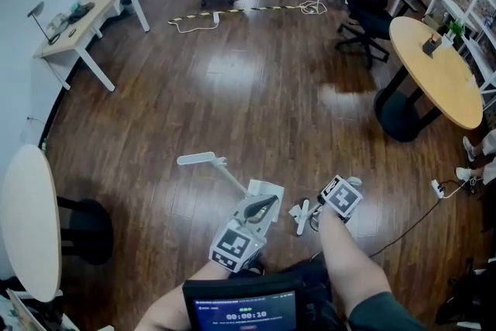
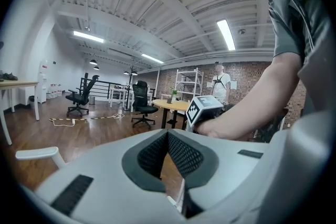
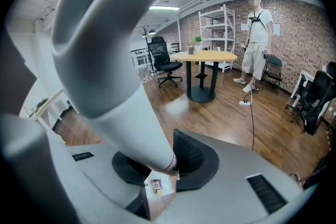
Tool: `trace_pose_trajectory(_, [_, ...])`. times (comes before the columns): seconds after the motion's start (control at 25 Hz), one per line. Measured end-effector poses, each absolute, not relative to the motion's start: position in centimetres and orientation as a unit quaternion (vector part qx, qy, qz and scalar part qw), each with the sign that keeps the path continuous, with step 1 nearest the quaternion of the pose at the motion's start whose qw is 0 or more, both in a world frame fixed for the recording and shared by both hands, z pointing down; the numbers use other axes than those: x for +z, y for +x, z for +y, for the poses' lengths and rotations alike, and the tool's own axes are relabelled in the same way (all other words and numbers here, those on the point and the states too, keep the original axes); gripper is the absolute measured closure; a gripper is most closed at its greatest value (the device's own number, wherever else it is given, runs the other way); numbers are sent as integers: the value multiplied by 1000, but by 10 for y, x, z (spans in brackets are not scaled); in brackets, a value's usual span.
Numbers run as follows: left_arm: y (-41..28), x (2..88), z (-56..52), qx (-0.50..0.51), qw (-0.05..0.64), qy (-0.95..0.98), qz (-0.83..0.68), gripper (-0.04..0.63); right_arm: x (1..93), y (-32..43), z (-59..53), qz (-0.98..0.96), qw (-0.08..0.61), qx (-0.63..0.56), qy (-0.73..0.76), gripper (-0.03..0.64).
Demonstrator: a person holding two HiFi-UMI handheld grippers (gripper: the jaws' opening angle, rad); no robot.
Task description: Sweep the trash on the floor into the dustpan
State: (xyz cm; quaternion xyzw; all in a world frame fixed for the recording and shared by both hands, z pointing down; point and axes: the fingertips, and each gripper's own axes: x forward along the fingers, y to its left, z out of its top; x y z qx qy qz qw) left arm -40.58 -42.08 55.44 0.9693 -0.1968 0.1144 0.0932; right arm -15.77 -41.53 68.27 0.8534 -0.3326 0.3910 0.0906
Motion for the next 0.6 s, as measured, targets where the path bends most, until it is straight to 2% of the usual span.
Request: trace_pose_trajectory(0.6, [-441,581,-473,124,96,956,-246,578,684,-214,-462,-360,53,408,837,528])
